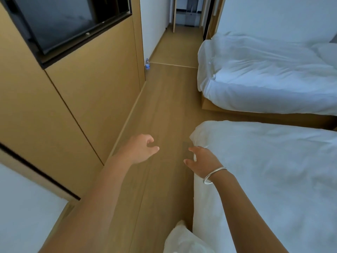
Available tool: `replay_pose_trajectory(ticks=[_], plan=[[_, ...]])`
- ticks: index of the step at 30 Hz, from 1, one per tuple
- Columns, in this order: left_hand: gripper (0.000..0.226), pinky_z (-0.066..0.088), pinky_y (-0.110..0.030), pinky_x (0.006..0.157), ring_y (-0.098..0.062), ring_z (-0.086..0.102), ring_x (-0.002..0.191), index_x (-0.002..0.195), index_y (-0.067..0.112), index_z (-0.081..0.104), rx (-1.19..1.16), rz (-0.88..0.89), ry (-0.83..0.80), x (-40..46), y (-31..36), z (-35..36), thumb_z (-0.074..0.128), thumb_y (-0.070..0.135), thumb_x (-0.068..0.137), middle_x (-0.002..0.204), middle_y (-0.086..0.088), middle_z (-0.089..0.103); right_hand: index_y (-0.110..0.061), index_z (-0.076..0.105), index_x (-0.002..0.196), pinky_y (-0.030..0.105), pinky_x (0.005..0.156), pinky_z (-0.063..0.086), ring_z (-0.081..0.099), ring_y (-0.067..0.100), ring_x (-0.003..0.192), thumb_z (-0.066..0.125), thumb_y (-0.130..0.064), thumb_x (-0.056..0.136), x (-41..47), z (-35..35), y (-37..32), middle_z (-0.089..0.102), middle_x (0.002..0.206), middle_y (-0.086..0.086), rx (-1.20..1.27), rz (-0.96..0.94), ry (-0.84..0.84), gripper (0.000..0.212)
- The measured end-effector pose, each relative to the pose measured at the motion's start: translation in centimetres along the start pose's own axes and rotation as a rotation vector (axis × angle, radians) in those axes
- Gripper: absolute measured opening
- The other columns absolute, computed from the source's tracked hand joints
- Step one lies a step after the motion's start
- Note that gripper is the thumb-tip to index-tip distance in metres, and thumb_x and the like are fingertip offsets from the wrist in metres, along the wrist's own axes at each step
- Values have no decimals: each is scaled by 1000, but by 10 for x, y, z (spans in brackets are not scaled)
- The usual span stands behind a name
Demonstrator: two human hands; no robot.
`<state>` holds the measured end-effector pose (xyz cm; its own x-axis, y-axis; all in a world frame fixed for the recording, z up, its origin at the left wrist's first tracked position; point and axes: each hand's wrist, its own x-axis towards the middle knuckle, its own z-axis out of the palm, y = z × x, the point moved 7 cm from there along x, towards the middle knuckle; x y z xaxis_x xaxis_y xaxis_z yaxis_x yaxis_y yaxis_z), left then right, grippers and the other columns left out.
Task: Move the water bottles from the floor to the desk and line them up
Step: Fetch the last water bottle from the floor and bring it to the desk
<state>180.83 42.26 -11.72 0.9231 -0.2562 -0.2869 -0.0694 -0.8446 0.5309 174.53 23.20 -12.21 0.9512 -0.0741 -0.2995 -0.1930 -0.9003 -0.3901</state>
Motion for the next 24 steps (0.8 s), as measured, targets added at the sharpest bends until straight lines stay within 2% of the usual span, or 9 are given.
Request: replay_pose_trajectory(ticks=[6, 8, 12, 17, 24], plan=[[51, 39, -34, 103, -18, 49, 124, 135, 18, 47, -89, -32, 27, 123, 55, -17, 58, 39, 90, 138, 0, 50, -11, 49, 129, 32, 100, 40, 49, 24, 120, 49, -29, 95, 117, -71, 43, 53, 131, 9, -35, 20, 9, 39], [54, 40, -33, 102, -18, 51, 123, 138, 19, 44, -96, -46, 37, 153, 64, -22, 59, 38, 90, 138, -1, 50, -11, 46, 132, 32, 101, 39, 48, 24, 122, 49, -28, 94, 151, -84, 48, 51, 134, 9, -25, 8, 0, 42], [58, 41, -33, 102, -20, 52, 121, 140, 21, 41, -100, -80, 38, 216, 70, -30, 60, 39, 88, 138, -2, 51, -14, 37, 140, 32, 105, 35, 41, 23, 129, 49, -32, 94, 216, -99, 48, 45, 140, 7, -54, -48, -57, 51], [56, 40, -33, 103, -19, 51, 123, 138, 18, 44, -88, -80, 51, 306, 71, -51, 60, 38, 88, 139, -2, 51, -12, 43, 134, 35, 99, 42, 47, 24, 121, 50, -32, 92, 313, -115, 41, 52, 130, 8, -90, -93, -70, 47], [55, 40, -32, 102, -18, 51, 124, 137, 20, 46, -59, -76, 72, 466, 63, -117, 60, 41, 88, 139, 0, 50, -15, 42, 136, 33, 100, 40, 45, 22, 122, 50, -31, 92, 472, -158, 16, 50, 132, 6, -90, -102, -52, 48]])
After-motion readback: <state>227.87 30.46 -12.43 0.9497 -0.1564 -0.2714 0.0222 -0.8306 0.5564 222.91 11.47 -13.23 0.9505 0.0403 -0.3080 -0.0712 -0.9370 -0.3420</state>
